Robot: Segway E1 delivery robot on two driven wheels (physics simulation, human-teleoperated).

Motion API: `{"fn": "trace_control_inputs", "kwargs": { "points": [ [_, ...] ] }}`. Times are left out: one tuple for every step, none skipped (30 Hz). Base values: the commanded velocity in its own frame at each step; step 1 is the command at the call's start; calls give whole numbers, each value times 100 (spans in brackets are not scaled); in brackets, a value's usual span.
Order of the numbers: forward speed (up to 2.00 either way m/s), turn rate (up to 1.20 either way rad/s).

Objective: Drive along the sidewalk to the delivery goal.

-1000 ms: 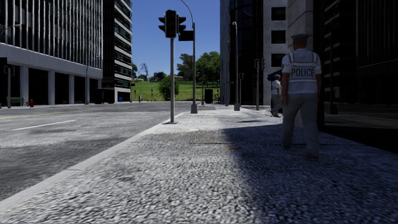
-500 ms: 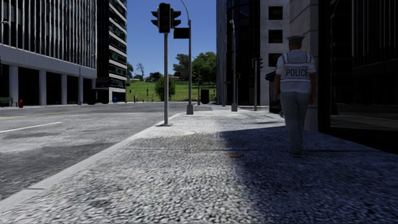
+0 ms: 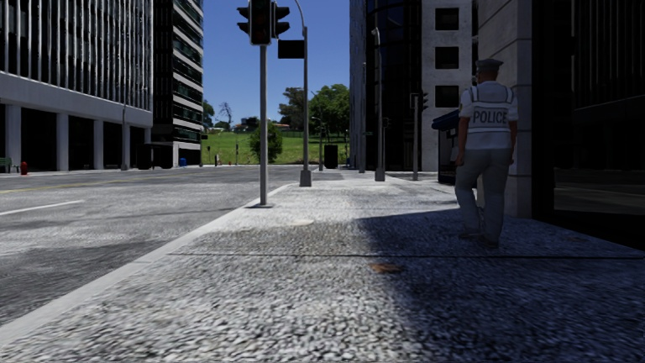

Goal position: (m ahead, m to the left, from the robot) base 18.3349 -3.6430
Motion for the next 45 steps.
{"fn": "trace_control_inputs", "kwargs": {
  "points": [
    [85,0],
    [85,0],
    [86,0],
    [86,0],
    [86,0],
    [86,0],
    [86,0],
    [86,0],
    [86,0],
    [86,0],
    [86,0],
    [86,0],
    [86,0],
    [86,0],
    [86,0],
    [86,0],
    [86,0],
    [86,0],
    [86,0],
    [86,0],
    [86,0],
    [86,0],
    [86,0],
    [86,0],
    [86,0],
    [86,0],
    [86,0],
    [86,0],
    [86,0],
    [86,-12],
    [86,-20],
    [86,-24],
    [86,-24],
    [86,-27],
    [86,-29],
    [86,-29],
    [86,-31],
    [86,-33],
    [86,-33],
    [86,-33],
    [86,-33],
    [86,-33],
    [86,-33],
    [86,-33],
    [86,-33]
  ]
}}
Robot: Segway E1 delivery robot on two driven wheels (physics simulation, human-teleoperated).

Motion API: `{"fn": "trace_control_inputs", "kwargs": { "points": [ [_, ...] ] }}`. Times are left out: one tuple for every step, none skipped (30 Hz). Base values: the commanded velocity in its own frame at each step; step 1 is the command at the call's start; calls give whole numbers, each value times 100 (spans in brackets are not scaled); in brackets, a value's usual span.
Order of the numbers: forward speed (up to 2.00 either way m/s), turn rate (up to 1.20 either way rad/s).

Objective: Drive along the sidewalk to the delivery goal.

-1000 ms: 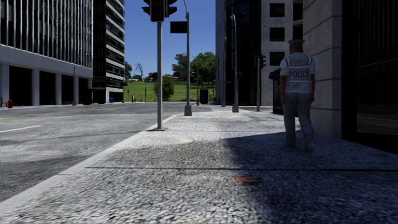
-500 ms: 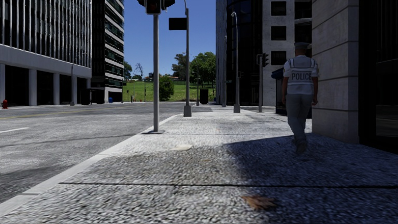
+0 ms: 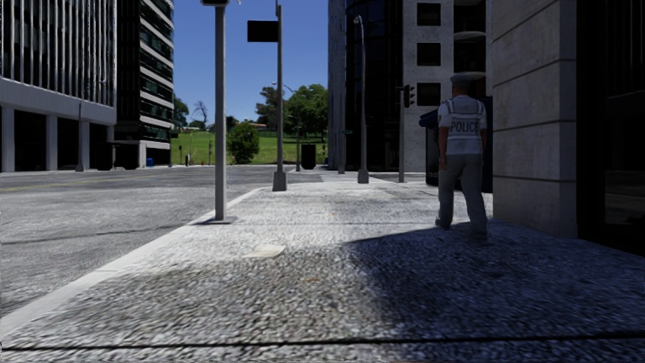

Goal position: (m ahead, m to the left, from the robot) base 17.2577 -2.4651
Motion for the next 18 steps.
{"fn": "trace_control_inputs", "kwargs": {
  "points": [
    [86,-33],
    [86,-33],
    [86,-33],
    [86,-33],
    [86,-19],
    [86,-19],
    [86,0],
    [87,0],
    [87,0],
    [87,0],
    [87,0],
    [88,0],
    [92,0],
    [92,0],
    [98,0],
    [104,0],
    [105,0],
    [105,0]
  ]
}}
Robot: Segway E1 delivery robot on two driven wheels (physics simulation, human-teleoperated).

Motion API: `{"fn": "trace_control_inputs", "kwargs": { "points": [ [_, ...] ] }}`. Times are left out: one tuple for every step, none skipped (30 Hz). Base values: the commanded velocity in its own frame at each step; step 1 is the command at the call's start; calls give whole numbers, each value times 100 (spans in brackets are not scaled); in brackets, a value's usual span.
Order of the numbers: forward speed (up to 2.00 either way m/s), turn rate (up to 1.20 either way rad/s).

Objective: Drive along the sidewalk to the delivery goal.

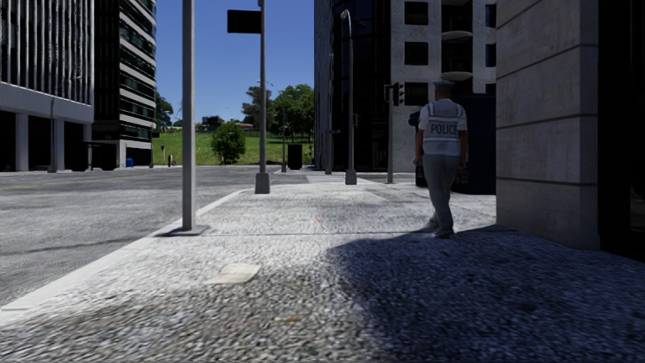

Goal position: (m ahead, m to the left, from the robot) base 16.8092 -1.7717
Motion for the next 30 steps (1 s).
{"fn": "trace_control_inputs", "kwargs": {
  "points": [
    [106,0],
    [106,0],
    [106,0],
    [106,0],
    [106,0],
    [106,0],
    [106,0],
    [106,0],
    [106,0],
    [106,0],
    [106,0],
    [106,0],
    [106,0],
    [106,0],
    [106,0],
    [106,0],
    [106,0],
    [106,0],
    [106,0],
    [106,0],
    [106,0],
    [106,0],
    [106,0],
    [106,0],
    [106,0],
    [106,0],
    [106,0],
    [106,0],
    [106,-16],
    [106,-24]
  ]
}}
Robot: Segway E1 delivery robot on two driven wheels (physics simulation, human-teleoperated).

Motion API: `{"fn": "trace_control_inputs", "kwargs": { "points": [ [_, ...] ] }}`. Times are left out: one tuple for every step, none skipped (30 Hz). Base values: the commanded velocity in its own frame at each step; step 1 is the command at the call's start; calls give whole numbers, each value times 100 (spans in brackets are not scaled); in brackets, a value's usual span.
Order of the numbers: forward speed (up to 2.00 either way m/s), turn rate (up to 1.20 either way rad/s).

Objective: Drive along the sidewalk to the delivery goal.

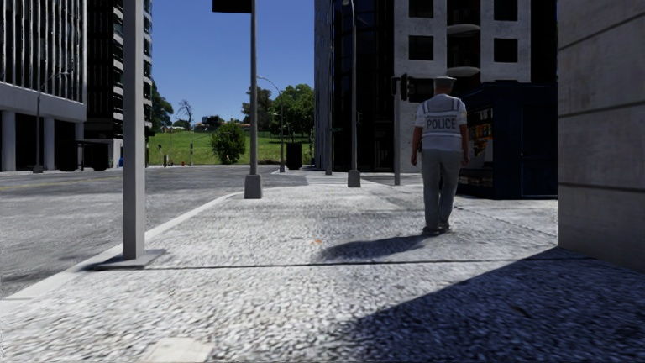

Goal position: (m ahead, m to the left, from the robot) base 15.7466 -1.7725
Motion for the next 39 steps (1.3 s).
{"fn": "trace_control_inputs", "kwargs": {
  "points": [
    [106,-24],
    [106,-26],
    [106,-26],
    [106,-26],
    [106,-27],
    [106,-29],
    [106,-33],
    [106,-33],
    [106,-34],
    [106,-34],
    [106,-34],
    [106,-34],
    [106,-34],
    [106,-34],
    [106,-34],
    [106,-34],
    [106,-34],
    [106,-34],
    [106,-34],
    [106,-23],
    [106,0],
    [106,0],
    [106,0],
    [106,0],
    [106,0],
    [106,0],
    [106,0],
    [106,0],
    [111,0],
    [111,0],
    [123,0],
    [130,0],
    [131,0],
    [131,0],
    [131,-6],
    [131,-7],
    [131,-7],
    [131,-8],
    [131,-8]
  ]
}}
